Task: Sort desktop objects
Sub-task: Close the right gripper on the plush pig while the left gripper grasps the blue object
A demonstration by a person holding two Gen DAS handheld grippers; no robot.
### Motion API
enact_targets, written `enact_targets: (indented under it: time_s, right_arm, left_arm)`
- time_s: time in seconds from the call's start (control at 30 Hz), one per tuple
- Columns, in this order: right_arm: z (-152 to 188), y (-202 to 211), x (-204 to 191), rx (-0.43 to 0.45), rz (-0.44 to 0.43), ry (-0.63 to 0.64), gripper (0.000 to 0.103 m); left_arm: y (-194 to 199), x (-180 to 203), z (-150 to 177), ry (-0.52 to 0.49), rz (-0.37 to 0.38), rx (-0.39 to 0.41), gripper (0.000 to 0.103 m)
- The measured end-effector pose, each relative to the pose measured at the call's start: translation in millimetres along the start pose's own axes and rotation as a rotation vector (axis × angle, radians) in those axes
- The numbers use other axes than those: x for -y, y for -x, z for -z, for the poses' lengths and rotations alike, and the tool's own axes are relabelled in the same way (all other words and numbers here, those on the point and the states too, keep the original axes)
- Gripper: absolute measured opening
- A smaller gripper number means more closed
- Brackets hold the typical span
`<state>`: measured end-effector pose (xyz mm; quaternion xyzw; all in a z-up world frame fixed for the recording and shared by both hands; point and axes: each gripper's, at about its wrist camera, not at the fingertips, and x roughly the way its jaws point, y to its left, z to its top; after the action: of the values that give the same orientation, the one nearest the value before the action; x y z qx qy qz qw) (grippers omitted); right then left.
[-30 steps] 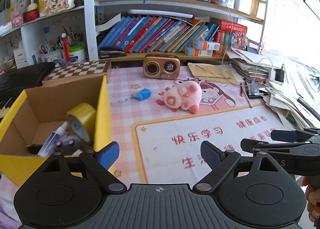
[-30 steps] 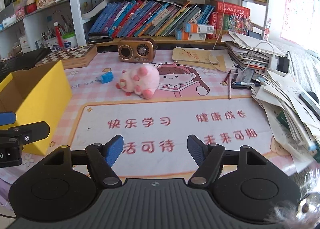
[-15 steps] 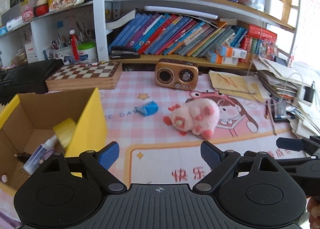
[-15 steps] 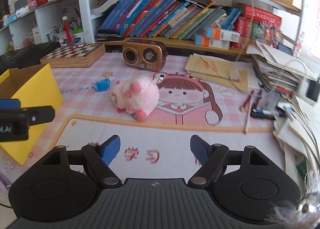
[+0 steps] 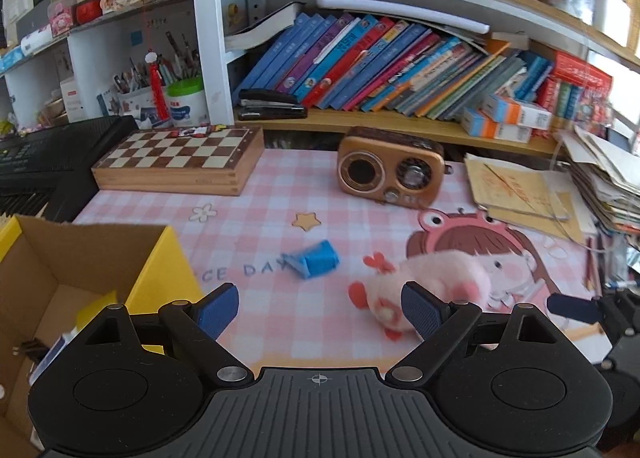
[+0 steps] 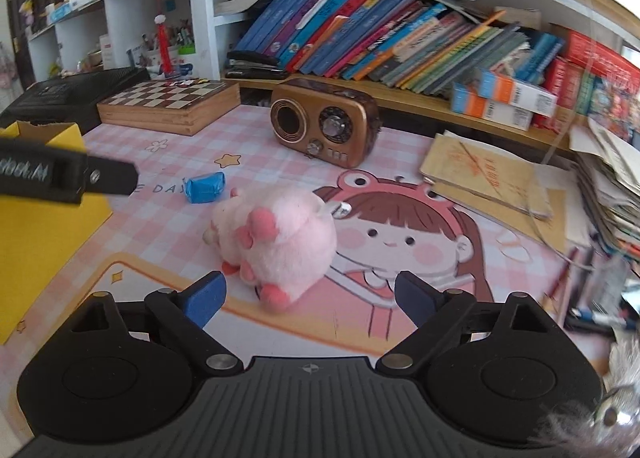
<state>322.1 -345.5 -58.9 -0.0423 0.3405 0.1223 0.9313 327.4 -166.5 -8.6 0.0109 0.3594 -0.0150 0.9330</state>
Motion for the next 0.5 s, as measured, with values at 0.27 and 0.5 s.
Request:
enact_targets:
  time_s: [0.27,0.5]
  right_arm:
    - [-5,-40,-8,0.008,-0.063,0.113,0.098]
    - [-8,-67,-11,0.007,-0.086,0.145,0.098]
  left_arm:
    - [-53,5,-18,-0.018,-0.022,-0.036,0.091]
    - [-100,-1,-23,0.005,-0.005,-0.090,0.089]
